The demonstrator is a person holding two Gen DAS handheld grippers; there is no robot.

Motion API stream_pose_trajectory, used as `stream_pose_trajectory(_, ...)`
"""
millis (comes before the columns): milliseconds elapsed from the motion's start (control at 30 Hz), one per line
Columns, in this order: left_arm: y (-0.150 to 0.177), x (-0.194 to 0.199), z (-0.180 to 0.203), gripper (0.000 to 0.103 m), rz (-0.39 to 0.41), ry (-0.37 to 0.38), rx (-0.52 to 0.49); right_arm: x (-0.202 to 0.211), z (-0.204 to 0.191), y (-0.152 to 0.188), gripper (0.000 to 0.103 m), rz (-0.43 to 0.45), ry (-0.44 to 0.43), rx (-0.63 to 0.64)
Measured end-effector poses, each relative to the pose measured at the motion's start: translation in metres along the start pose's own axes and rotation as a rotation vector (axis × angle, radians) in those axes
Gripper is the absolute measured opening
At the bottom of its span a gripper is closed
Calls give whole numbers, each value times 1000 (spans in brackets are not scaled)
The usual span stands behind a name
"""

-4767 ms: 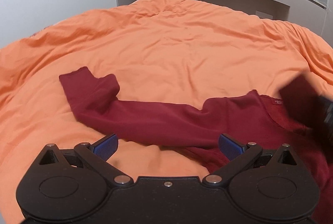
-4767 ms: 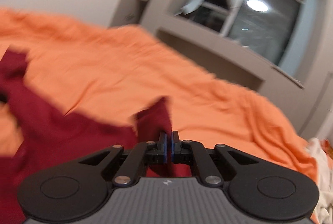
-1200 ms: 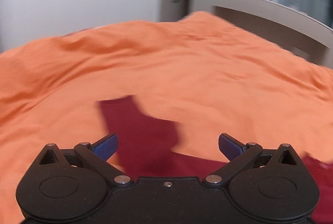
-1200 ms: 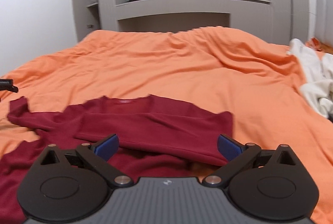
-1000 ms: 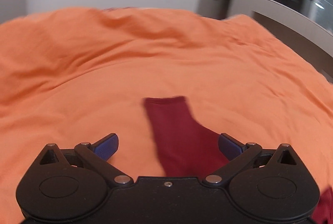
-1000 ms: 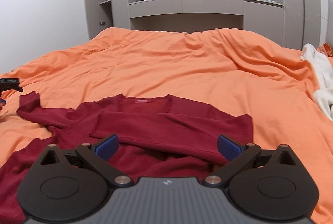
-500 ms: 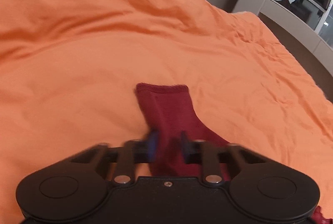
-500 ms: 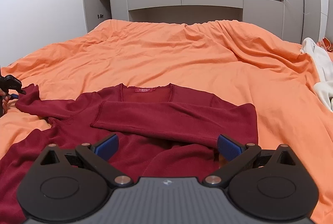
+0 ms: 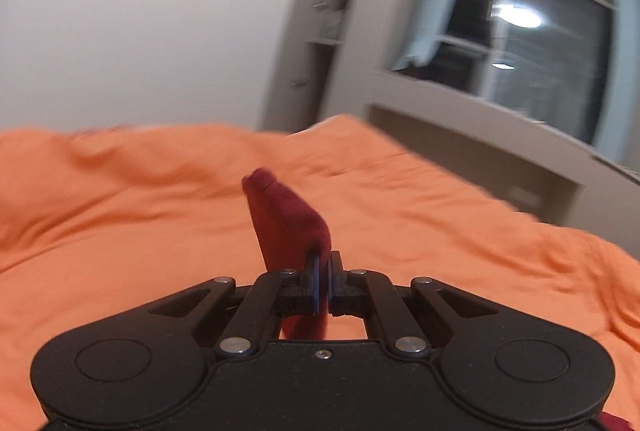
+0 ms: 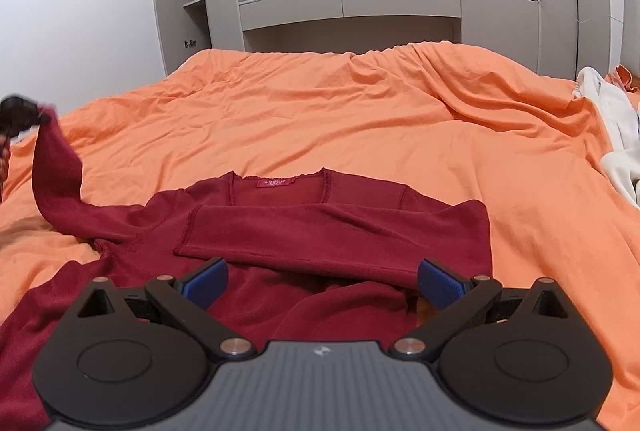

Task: Fold small clothes
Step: 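Grasp the other sleeve cuff with the left tool and fold it across the body, then open the left tool to release the sleeve on the top's body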

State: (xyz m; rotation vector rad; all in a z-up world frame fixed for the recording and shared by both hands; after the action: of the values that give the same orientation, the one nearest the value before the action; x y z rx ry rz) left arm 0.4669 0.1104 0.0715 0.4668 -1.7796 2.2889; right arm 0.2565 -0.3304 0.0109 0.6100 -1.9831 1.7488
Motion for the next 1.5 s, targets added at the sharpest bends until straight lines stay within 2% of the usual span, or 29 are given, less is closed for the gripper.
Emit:
stream_pose_trajectory(133,7,25,74,3,36,143,-84,6,11,1,103,16,18,-16)
stream_pose_trajectory(200,20,33,106,3,28,220,-109,9,19,2,103,17,33,-29)
stream_pose_trajectory(300,51,34,152,3,-26,311,-143,13,32,6,103,15,53,-49)
stream_pose_trajectory(433,107,21,196,3,-152,390,-190,16,49,15,103,1,83,-73)
stream_pose_trajectory(533,148,10,215,3,-243,419,-217,18,60,20,103,-7,101,-86)
stream_pose_trajectory(667,189,4,222,3,-344,445,-245,17,72,25,103,-14,107,-103)
stream_pose_trajectory(867,199,15,218,6,-413,457,-280,14,79,30,103,-13,109,-117)
stream_pose_trajectory(1000,196,18,220,16,-438,481,-296,12,80,32,103,-24,118,-129)
stream_pose_trajectory(1133,197,17,220,20,-460,493,-299,15,80,30,103,-7,130,-116)
stream_pose_trajectory(1267,196,18,222,37,-475,488,-316,17,84,27,103,4,135,-133)
stream_pose_trajectory(1333,195,20,223,48,-473,481,-320,17,85,28,103,4,135,-136)
stream_pose_trajectory(1367,194,21,223,57,-471,478,-320,17,85,28,103,4,134,-136)
stream_pose_trajectory(1500,189,28,224,74,-457,461,-327,17,85,28,103,2,132,-131)
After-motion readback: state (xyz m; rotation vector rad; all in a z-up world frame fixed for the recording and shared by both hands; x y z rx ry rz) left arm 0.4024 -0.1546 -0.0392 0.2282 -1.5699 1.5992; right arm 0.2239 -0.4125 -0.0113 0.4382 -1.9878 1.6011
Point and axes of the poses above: each gripper's, at about its wrist camera, not at the fingertips, and x roughly against the way its jaws point, z to its right, y to its underside, the point moved 1 cm from there along -x, roughly the way its jaws point, and after that the axes turned 4 degrees about -z, right-handed, at the moved point
